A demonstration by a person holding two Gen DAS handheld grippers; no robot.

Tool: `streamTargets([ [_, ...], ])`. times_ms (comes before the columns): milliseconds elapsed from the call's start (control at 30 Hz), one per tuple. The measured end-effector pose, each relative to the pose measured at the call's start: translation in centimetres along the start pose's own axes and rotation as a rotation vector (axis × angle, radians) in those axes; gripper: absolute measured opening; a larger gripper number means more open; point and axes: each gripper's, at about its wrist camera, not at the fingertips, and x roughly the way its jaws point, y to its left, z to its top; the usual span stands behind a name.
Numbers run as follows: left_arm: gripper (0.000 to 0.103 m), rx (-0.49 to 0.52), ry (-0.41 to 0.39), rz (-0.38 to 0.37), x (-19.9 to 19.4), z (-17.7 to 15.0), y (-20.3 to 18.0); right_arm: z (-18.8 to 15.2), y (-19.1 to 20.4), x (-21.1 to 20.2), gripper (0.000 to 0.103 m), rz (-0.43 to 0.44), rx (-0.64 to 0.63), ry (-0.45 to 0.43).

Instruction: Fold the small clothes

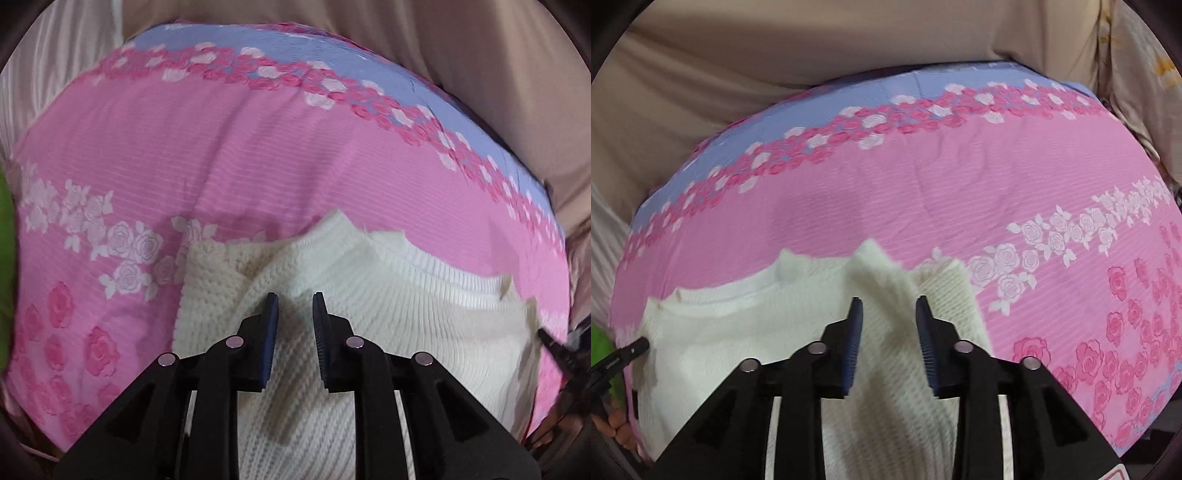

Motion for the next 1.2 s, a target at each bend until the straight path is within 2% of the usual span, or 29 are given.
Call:
streamTargets([
  [100,0.015,0.009,-0.009,0.026,0.4,1.0,-0.4,0.5,-0.4,2.9,0.033,-0.005,0.016,0.074],
  [167,0.008,0.003,-0.003,0.040,0.8,1.3,-0.3,0.6,0.0,3.7,0.022,0.012,0.006,0.091],
  [200,0.007,-0.004,0.001,0.046,1.0,1.5,0.0,0.6,0.3,3.6,0.011,0.028,-0.010,0.092],
  [233,0.006,-0.015,0.003,0.037,1.2,1.6,0.5,0.8,0.4,3.5,0.009,0.043,-0.013,0.087],
  [333,0.006,0.004,0.000,0.034,1.5,1.7,0.8,2.0,-2.0,2.9,0.006,0.013,0.061,0.042],
  [400,0.006,0.032,-0.009,0.047,1.6,1.7,0.5,2.2,-4.0,3.7,0.005,0.042,0.133,0.064],
  [433,0.006,0.040,-0.011,0.054,1.6,1.7,0.4,2.1,-4.2,4.2,0.005,0.057,0.134,0.070],
  [500,0.006,0.032,-0.006,0.048,1.2,1.8,0.4,2.4,-3.0,4.2,0.007,0.034,0.068,0.069],
  [600,0.006,0.025,-0.020,0.019,-1.2,1.2,0.0,2.2,-2.1,1.9,0.009,0.049,0.063,0.023],
  [700,0.006,0.070,-0.051,-0.011,-4.3,-1.3,-1.8,-0.1,-1.5,-2.7,0.013,0.102,0.046,-0.037],
  [767,0.006,0.110,-0.042,-0.023,-5.4,-4.3,-3.6,-2.9,-0.8,-4.8,0.013,0.167,-0.002,-0.028],
  [833,0.007,0.156,-0.005,-0.021,-5.2,-8.0,-5.4,-6.3,0.7,-5.7,0.013,0.234,-0.060,0.013],
  [900,0.008,0.179,0.037,-0.007,-4.3,-10.9,-6.1,-9.7,3.0,-5.1,0.012,0.301,-0.124,0.095],
  [967,0.008,0.177,0.051,0.031,-3.7,-13.1,-5.7,-12.0,4.8,-3.9,0.005,0.311,-0.216,0.145],
  [1000,0.008,0.170,0.034,0.042,-4.1,-13.6,-5.2,-12.9,5.0,-3.0,0.004,0.274,-0.269,0.161],
  [1067,0.008,0.144,0.011,0.089,-4.9,-14.4,-3.7,-13.3,2.7,-2.5,0.000,0.255,-0.247,0.168],
  [1133,0.008,0.077,0.028,0.104,-5.2,-14.9,-1.9,-12.7,-2.2,-2.5,0.000,0.240,-0.140,0.170],
  [1200,0.008,0.048,0.049,0.088,-4.9,-15.3,-0.9,-12.4,-6.0,-2.7,0.000,0.186,-0.094,0.174],
])
